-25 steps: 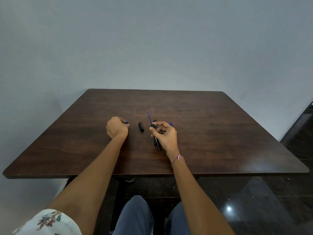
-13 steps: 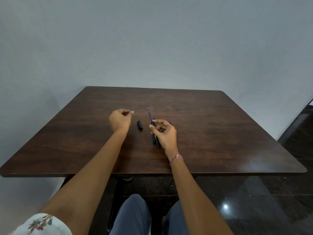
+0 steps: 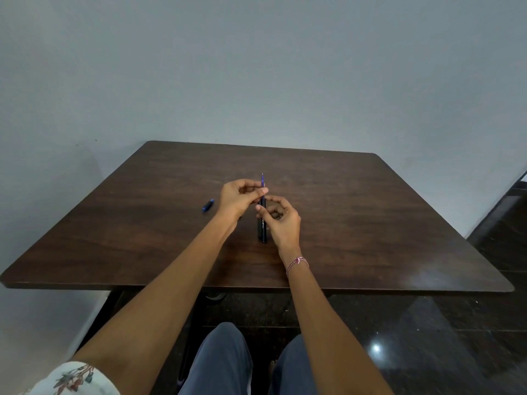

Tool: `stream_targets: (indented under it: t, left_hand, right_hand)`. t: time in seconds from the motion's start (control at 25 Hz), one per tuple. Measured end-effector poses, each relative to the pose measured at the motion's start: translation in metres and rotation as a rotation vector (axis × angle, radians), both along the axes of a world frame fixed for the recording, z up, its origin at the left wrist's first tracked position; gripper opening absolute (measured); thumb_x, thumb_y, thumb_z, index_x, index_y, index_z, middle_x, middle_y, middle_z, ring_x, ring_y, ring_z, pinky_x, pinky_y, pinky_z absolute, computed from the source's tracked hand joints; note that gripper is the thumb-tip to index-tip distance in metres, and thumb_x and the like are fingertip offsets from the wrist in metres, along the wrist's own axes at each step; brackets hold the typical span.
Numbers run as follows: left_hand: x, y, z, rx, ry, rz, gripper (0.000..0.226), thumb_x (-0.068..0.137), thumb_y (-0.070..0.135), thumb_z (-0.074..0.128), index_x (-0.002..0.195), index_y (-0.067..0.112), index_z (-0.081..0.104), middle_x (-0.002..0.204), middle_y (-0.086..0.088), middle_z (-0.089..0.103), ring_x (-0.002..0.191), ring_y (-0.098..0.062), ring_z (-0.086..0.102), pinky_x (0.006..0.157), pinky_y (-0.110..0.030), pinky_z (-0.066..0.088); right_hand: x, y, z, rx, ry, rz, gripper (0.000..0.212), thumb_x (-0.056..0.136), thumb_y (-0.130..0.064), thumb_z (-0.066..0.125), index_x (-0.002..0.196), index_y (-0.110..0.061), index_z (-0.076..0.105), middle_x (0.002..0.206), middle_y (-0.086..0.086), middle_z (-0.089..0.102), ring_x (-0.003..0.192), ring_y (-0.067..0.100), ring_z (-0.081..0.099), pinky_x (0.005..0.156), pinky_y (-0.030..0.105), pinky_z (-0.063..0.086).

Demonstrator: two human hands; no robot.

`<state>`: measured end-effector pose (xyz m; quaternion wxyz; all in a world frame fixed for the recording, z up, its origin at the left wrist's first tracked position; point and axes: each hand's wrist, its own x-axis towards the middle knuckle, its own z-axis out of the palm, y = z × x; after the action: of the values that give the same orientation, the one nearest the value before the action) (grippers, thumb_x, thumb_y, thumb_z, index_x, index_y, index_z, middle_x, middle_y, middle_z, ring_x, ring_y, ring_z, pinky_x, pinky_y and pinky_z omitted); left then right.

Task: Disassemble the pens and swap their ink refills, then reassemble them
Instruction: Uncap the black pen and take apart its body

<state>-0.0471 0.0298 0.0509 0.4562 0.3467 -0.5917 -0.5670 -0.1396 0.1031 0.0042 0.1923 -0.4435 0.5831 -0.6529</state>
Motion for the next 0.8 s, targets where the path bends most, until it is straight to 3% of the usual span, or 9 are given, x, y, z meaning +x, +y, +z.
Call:
stream_targets:
  t: [0.16,0.32,0.8]
  left_hand:
    - [0.002,0.000,0.003,0.004,-0.003,0.011,0.015,0.075,0.003,0.076,0.088,0.008,0.070,0.085,-0.003,0.071,0.072,-0.006,0.068,0.064,-0.016,0.055]
    - [-0.002,0.000,0.004,-0.005,-0.005,0.021,0.015,0.076,0.003,0.075,0.087,0.010,0.070,0.088,-0.004,0.072,0.079,-0.010,0.068,0.065,-0.017,0.055]
    - [-0.007,-0.012,0.026,-0.037,0.079,0.164,0.018,0.079,0.000,0.072,0.097,0.001,0.068,0.082,-0.002,0.069,0.073,-0.008,0.067,0.062,-0.016,0.055]
  right_hand:
    - [0.001,0.000,0.002,0.003,-0.018,0.008,0.031,0.078,-0.020,0.077,0.105,-0.022,0.061,0.077,0.005,0.072,0.075,0.014,0.070,0.071,0.029,0.057]
    - [0.001,0.002,0.003,-0.006,-0.045,0.005,0.030,0.078,-0.021,0.077,0.102,-0.021,0.059,0.078,0.009,0.072,0.073,0.020,0.070,0.060,0.023,0.055]
    - [0.002,0.001,0.001,-0.006,-0.045,0.042,0.027,0.077,-0.023,0.078,0.095,-0.029,0.059,0.074,0.004,0.071,0.066,0.005,0.068,0.052,0.015,0.050]
